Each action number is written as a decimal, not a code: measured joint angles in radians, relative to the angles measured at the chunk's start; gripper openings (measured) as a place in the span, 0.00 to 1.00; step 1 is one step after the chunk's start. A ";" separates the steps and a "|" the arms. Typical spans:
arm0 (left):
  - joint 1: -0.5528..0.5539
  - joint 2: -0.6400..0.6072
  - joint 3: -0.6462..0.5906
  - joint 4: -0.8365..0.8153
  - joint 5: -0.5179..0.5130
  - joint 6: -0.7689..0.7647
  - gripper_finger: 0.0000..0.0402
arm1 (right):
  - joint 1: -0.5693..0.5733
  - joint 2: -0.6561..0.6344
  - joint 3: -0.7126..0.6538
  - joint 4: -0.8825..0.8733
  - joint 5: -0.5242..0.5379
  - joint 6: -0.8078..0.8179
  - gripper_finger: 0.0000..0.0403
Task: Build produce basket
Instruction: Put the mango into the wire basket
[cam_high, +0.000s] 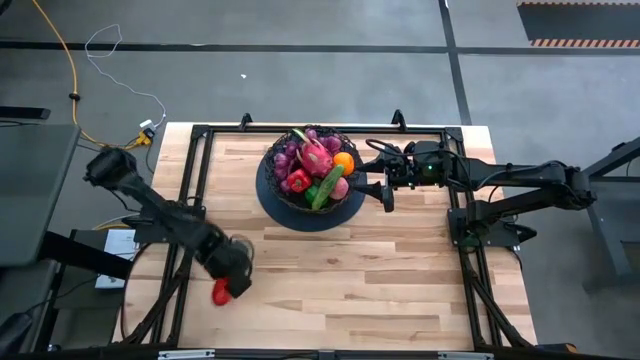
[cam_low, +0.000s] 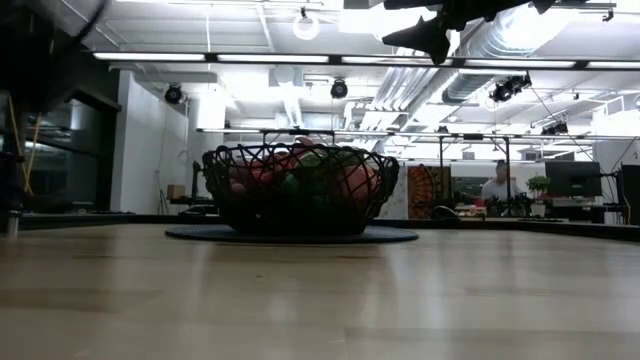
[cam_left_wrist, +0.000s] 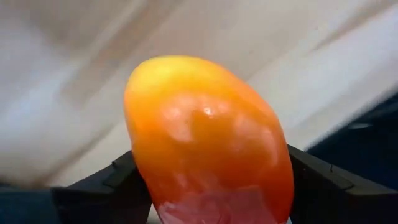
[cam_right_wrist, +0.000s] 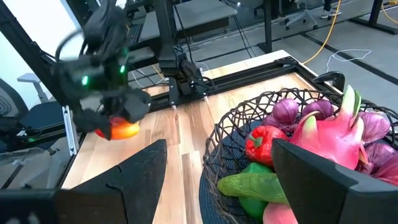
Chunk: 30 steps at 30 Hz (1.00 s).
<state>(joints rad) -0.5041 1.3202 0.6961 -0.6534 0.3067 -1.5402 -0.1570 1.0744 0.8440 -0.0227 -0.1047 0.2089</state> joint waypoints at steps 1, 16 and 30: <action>0.035 -0.037 0.006 -0.001 -0.034 0.038 0.67 | 0.000 0.000 0.000 0.000 0.000 0.000 0.69; 0.692 -0.361 0.250 0.262 -0.410 0.940 0.67 | 0.000 0.000 0.000 0.064 0.000 0.000 0.69; 0.743 -0.359 0.282 0.688 -0.330 1.317 0.67 | 0.000 0.000 0.000 0.368 0.000 0.013 0.69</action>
<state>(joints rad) 0.2391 0.9614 0.9777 0.0343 -0.0235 -0.2235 -0.1570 1.0744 0.8440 0.3454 -0.1047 0.2223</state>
